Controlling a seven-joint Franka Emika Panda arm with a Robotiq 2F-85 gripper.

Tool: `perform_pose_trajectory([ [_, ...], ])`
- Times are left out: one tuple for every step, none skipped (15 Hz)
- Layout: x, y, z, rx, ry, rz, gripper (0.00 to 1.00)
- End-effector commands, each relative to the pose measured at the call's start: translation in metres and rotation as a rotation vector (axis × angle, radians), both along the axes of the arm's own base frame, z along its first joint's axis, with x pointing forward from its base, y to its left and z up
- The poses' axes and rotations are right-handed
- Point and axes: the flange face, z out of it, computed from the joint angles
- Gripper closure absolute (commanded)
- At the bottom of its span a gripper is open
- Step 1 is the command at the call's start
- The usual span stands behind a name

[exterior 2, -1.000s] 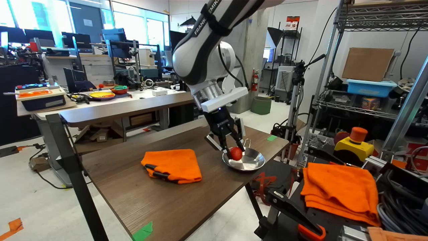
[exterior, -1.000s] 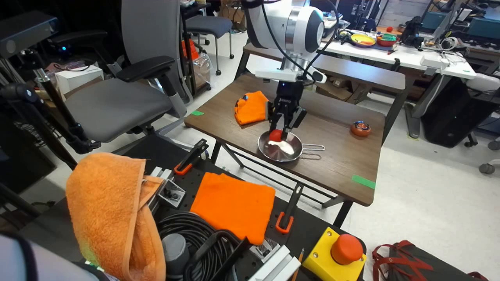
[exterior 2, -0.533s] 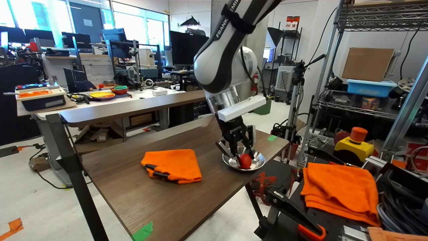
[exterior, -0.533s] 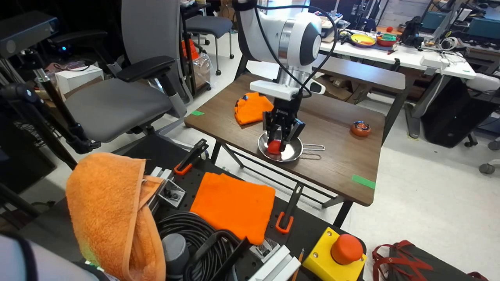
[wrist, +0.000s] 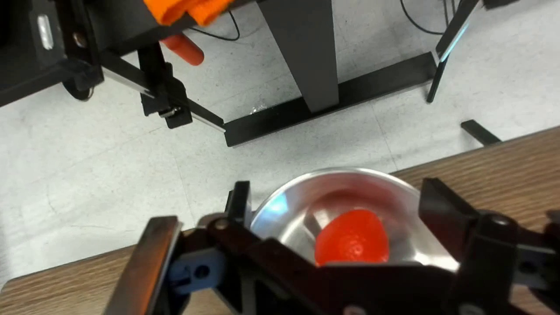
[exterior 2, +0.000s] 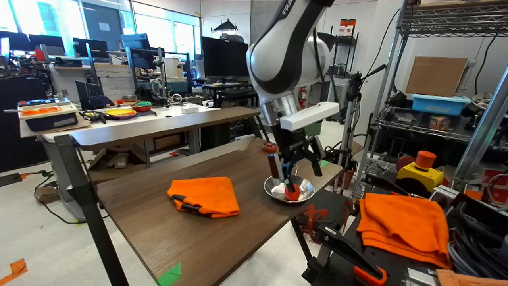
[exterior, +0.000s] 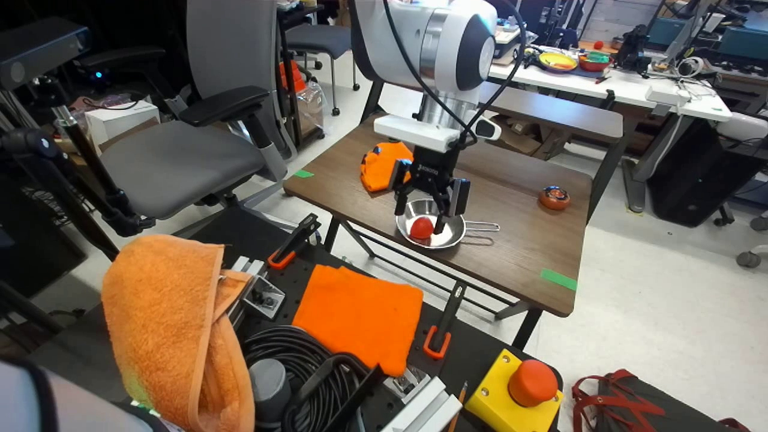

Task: Put the orange object on the pan

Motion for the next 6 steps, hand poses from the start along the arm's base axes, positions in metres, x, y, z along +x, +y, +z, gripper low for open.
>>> perform_pose_trajectory([
  [-0.031, 0.001, 0.072, 0.145, -0.091, 0.031, 0.0],
  [-0.01, 0.003, 0.033, 0.069, -0.033, 0.019, 0.0],
  [-0.014, 0.003, 0.051, 0.098, -0.053, 0.021, 0.0],
  [-0.018, 0.002, 0.065, 0.112, -0.068, 0.023, 0.0],
  [-0.022, 0.0, 0.073, 0.118, -0.076, 0.023, 0.0],
  [-0.025, -0.001, 0.076, 0.12, -0.076, 0.023, 0.0],
])
